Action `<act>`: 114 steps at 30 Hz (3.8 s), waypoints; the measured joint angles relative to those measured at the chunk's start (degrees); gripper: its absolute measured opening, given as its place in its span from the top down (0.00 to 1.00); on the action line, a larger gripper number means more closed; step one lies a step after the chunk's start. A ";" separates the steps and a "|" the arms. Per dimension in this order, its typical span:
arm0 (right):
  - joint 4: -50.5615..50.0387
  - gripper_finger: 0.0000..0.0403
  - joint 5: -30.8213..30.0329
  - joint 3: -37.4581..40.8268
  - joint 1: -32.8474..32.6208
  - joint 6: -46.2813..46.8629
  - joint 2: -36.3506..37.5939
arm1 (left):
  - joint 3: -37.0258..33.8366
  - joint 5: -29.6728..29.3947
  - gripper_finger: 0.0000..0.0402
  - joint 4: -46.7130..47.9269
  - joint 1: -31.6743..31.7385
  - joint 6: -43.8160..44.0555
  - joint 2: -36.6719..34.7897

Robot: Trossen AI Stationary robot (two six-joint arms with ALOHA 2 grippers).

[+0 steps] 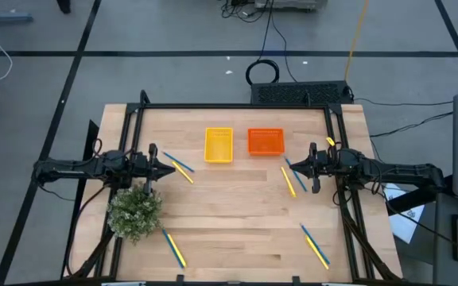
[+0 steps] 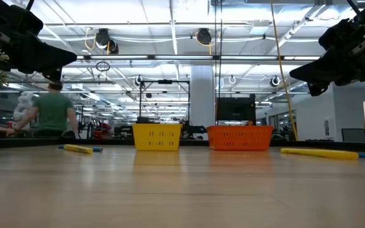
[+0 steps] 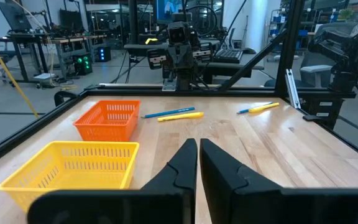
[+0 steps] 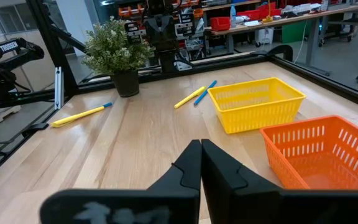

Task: Sort pens & pencils

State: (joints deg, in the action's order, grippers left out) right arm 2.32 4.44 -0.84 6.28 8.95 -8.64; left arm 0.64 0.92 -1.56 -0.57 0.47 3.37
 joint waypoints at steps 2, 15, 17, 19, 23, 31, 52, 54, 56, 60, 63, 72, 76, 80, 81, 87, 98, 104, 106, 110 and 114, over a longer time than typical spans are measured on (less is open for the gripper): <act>-0.01 1.00 -0.01 -0.01 -0.02 -0.01 -0.02 | 0.01 -0.01 0.94 0.00 0.02 0.00 0.00; 0.00 1.00 -0.02 -0.02 -0.02 -0.01 -0.01 | 0.01 -2.41 0.94 -0.44 0.00 -0.48 -0.01; -0.02 1.00 0.00 -0.01 -0.02 0.00 -0.01 | -0.01 -3.79 0.94 -0.48 0.00 -0.41 0.01; 0.00 1.00 0.00 -0.02 0.00 0.00 -0.02 | 0.01 -5.56 0.94 -0.68 0.02 0.39 0.01; -0.02 1.00 0.00 -0.02 -0.01 -0.01 -0.01 | -0.01 -10.32 0.94 -5.83 0.01 5.90 0.01; 0.00 1.00 -0.01 -0.02 -0.02 -0.02 0.00 | 4.69 -12.24 0.94 -12.94 0.34 7.12 8.72; -0.02 1.00 -0.02 -0.02 -0.02 -0.02 -0.02 | 36.36 1.31 0.50 34.80 2.36 4.12 56.21; -0.02 1.00 -0.02 -0.02 -0.02 -0.01 -0.01 | 36.36 -0.55 0.49 34.43 1.73 2.95 58.66; -0.02 1.00 -0.01 0.00 -0.01 -0.01 -0.01 | 36.36 -2.73 0.49 33.87 1.12 2.00 60.45; -0.02 1.00 -0.02 -0.02 -0.02 -0.02 0.00 | 36.36 -4.54 0.49 32.10 0.80 1.32 62.66; -0.02 1.00 -0.01 -0.02 0.00 0.00 -0.02 | 36.36 -4.47 0.49 30.45 0.80 1.29 63.49; -0.02 1.00 -0.02 -0.02 -0.02 -0.02 0.00 | 36.36 -4.16 0.49 28.05 0.80 1.77 63.59; -0.02 1.00 -0.02 -0.02 -0.01 -0.01 -0.01 | 36.36 -4.10 0.49 27.23 0.80 2.20 63.59; -0.02 1.00 0.00 -0.02 0.00 0.00 0.00 | 36.36 -3.88 0.49 26.84 0.80 1.69 63.59; -0.02 1.00 -0.02 -0.02 -0.02 0.00 -0.01 | 36.36 -3.68 0.49 26.84 0.80 1.08 63.59; -0.02 1.00 -0.02 -0.02 0.00 0.00 0.00 | 36.36 -3.57 0.49 26.23 0.80 -1.59 63.72; -0.02 1.00 -0.02 0.00 0.00 0.00 -0.02 | 36.42 -4.96 0.49 25.65 -1.57 -8.88 74.00; -0.02 1.00 -0.02 -0.02 0.00 -0.02 -0.02 | 36.44 -10.18 0.49 31.23 -3.39 -10.97 73.75; -0.02 1.00 0.01 -0.01 -0.02 0.00 -0.02 | 36.44 -12.35 0.49 33.98 -3.68 -11.08 72.91; -0.02 1.00 -0.02 -0.02 -0.02 -0.02 -0.02 | 36.42 -14.48 0.49 43.30 -2.78 -11.54 72.73; -0.02 1.00 -0.02 -0.02 -0.02 0.00 -0.04 | 36.42 -14.52 0.49 42.35 -0.34 -13.57 73.12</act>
State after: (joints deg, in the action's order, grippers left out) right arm 2.31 4.43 -0.86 6.26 8.95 -8.69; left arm 37.05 -13.61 40.79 -0.91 -13.10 76.49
